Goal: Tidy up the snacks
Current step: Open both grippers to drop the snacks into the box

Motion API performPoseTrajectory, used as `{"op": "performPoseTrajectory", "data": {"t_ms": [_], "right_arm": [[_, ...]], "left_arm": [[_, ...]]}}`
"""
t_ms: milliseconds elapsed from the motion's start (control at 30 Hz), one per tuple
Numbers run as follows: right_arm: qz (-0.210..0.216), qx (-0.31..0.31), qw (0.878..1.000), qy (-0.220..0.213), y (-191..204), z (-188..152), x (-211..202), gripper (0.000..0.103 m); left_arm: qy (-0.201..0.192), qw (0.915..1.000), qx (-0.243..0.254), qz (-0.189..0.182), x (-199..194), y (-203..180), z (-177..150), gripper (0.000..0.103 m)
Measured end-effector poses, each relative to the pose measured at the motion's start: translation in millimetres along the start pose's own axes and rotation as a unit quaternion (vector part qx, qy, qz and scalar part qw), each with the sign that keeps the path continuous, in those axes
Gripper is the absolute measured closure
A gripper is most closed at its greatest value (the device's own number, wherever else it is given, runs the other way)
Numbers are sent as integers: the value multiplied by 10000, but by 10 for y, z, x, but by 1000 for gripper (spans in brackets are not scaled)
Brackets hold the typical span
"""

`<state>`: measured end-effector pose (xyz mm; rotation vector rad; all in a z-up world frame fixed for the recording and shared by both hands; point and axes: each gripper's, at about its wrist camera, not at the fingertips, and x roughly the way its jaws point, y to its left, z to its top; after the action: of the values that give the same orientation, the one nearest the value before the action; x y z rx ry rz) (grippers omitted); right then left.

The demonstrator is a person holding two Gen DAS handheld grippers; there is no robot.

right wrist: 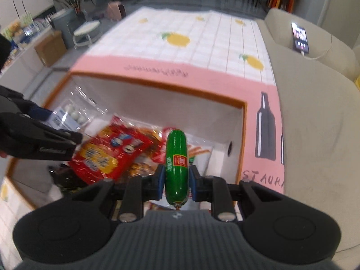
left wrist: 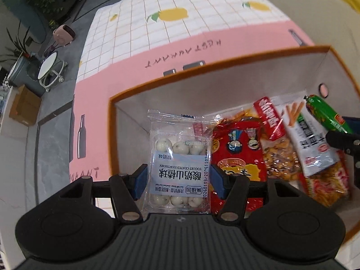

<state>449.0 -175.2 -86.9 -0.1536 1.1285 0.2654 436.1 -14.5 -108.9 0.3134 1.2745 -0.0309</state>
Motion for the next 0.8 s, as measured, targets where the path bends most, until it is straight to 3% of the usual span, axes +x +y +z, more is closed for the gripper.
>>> {"op": "performPoseTrajectory", "data": {"t_ms": [233, 400, 500, 800], "right_arm": [[-384, -350, 9985, 169, 38, 38, 263, 84], [-589, -591, 9963, 225, 101, 60, 324, 83], [-610, -603, 9960, 235, 98, 78, 319, 83], [-438, -442, 9978, 230, 89, 132, 78, 54]], "left_arm": [[103, 9992, 250, 284, 210, -74, 42, 34], [56, 9988, 312, 369, 238, -93, 77, 28], [-66, 9976, 416, 551, 193, -114, 73, 19], [-224, 9979, 361, 492, -93, -69, 73, 17]]}}
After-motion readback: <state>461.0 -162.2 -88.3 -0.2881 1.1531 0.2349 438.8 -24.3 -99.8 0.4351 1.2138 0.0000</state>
